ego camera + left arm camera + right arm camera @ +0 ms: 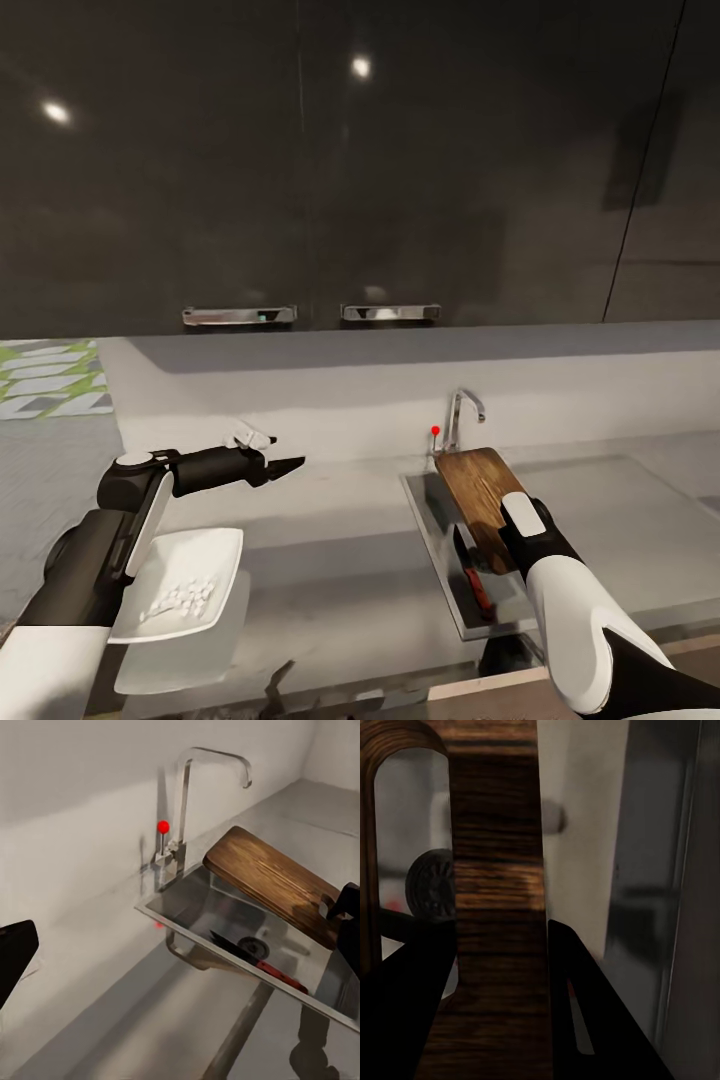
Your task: In the kitchen, take the Vidalia onion out of the sink, dice it on the chopping board with the paring knife, put the diced onion into the bowl on the countertop, then place both the paring knife and the chopping board into the sink.
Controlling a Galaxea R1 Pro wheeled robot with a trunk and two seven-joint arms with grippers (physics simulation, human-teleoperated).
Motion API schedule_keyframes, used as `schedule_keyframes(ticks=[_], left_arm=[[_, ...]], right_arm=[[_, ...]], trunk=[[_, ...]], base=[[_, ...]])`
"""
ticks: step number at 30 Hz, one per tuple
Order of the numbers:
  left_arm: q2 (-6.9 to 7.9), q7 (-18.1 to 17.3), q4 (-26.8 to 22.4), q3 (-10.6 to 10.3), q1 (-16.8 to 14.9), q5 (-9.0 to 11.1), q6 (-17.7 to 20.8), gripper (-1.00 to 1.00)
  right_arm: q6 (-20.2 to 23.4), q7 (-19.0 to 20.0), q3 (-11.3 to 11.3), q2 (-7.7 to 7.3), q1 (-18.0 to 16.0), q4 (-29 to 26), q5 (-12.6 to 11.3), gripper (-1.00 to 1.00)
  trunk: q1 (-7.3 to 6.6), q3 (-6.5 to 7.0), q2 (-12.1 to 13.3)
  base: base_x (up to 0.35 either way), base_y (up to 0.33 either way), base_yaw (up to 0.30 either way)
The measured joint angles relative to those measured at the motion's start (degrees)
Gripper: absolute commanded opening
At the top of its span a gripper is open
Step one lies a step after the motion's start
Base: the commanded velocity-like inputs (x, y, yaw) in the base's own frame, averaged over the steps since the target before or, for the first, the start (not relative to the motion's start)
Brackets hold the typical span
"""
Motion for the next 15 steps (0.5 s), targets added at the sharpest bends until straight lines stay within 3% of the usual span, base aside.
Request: schedule_keyframes(ticks=[15], left_arm=[[-0.2, 0.1, -0.1, -0.1, 0.0, 0.0, 0.0, 1.0]], right_arm=[[0.0, 0.0, 0.0, 0.01, 0.0, 0.0, 0.0, -1.0]], trunk=[[0.0, -1.35, 0.0]], base=[[0.0, 0.0, 0.0]])
